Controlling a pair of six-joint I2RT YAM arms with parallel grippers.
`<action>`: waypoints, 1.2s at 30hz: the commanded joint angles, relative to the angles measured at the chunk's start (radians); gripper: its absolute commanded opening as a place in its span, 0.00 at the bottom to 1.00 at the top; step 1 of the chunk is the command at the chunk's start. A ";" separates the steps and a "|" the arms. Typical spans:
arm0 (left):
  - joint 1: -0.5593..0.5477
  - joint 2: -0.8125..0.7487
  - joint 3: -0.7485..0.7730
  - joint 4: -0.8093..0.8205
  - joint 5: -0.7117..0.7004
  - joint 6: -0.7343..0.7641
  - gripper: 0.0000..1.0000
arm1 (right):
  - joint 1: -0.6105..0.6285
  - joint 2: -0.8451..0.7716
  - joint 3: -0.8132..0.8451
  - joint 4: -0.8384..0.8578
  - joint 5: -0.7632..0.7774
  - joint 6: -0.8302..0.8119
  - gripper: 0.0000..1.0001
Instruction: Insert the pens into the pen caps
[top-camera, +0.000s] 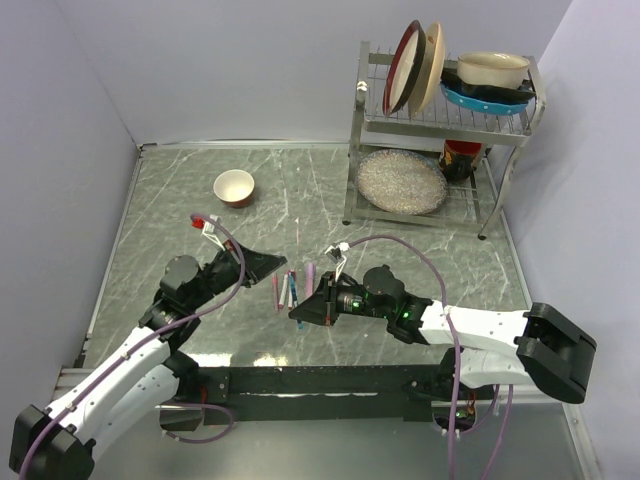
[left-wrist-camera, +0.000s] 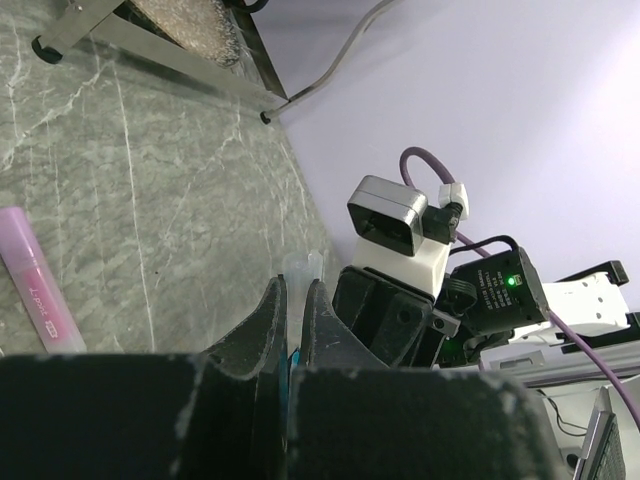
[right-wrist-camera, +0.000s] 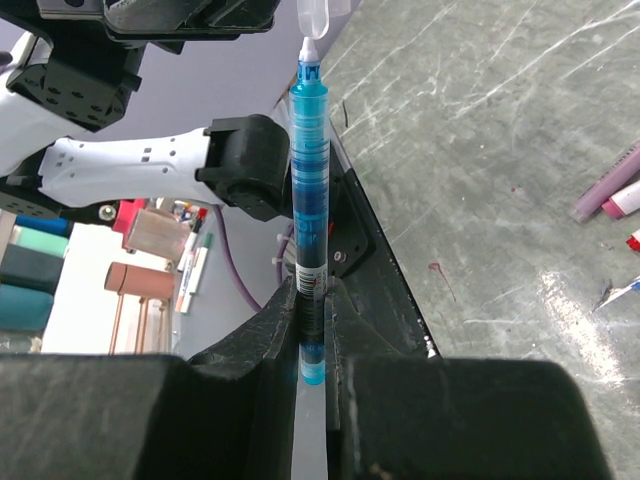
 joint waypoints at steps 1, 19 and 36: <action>-0.009 -0.008 0.001 0.026 0.009 0.027 0.01 | 0.005 -0.015 0.063 0.026 0.022 0.000 0.00; -0.020 -0.054 -0.023 -0.029 0.082 0.080 0.01 | 0.004 -0.040 0.093 -0.027 0.082 -0.016 0.00; -0.023 -0.017 0.081 -0.164 0.133 0.160 0.30 | 0.002 -0.097 0.186 -0.201 0.136 -0.128 0.00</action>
